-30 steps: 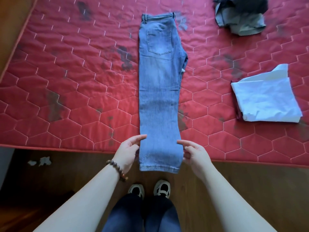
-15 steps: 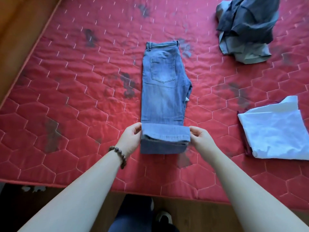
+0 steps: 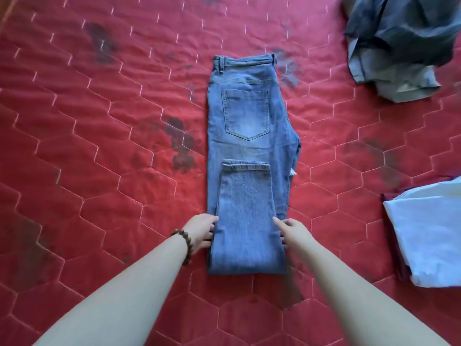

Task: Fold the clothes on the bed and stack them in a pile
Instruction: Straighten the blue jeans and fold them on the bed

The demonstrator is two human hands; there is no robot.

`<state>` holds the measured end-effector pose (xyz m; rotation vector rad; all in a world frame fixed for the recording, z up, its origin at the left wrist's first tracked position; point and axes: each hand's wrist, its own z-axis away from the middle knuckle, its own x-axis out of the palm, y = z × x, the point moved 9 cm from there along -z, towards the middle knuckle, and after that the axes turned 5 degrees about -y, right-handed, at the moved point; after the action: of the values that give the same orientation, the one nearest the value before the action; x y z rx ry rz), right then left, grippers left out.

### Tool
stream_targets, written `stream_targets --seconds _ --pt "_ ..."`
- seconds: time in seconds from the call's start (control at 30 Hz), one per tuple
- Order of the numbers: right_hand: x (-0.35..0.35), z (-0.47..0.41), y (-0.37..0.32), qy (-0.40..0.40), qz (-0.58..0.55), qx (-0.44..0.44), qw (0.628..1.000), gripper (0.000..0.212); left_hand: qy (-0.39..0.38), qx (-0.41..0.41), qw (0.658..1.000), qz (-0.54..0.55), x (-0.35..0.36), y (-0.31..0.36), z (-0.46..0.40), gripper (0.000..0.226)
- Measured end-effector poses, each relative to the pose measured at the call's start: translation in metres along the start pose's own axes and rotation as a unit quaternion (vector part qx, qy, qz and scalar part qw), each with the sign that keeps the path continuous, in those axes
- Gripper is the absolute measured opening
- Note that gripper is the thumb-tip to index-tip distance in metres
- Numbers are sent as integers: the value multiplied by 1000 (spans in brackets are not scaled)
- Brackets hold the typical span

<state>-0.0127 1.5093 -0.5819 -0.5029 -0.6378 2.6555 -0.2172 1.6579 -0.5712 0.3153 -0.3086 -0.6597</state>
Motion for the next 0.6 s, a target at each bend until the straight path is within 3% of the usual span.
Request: stream_targets --seconds 0.1,0.2,0.4,0.5,0.6 --pt "6 9 11 -8 47 2 999 37 -26 -20 999 -22 1 -15 -2 9" --pt "20 21 24 -62 26 0 998 21 -46 -29 997 -62 4 -37 1 9" --pt "26 40 48 -86 27 15 996 14 23 33 967 -250 0 -54 6 17" --pt "20 35 33 -82 16 8 996 12 25 49 977 -207 3 -42 3 12" --pt "13 18 1 -78 -73 -15 994 8 39 99 982 -157 4 -7 -8 8"
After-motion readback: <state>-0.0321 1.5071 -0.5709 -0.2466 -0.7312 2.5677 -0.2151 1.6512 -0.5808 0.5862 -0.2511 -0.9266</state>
